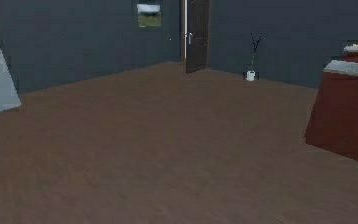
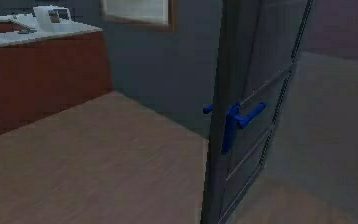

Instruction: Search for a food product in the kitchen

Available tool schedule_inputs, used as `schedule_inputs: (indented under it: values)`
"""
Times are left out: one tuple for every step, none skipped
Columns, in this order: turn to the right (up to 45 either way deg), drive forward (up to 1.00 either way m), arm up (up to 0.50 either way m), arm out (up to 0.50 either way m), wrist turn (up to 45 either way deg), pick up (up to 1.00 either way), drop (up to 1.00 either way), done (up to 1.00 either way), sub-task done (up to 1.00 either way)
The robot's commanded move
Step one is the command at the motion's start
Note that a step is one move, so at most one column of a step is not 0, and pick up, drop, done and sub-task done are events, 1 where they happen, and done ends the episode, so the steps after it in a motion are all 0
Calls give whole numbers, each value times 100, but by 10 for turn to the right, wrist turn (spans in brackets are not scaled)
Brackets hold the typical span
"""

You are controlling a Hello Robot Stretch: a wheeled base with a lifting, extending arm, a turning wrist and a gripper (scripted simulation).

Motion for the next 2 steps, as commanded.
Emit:
schedule_inputs:
  values:
    - [270, 0, 0, 0, 0, 0, 0, 0, 0]
    - [0, 5, 0, 0, 0, 0, 0, 0, 0]
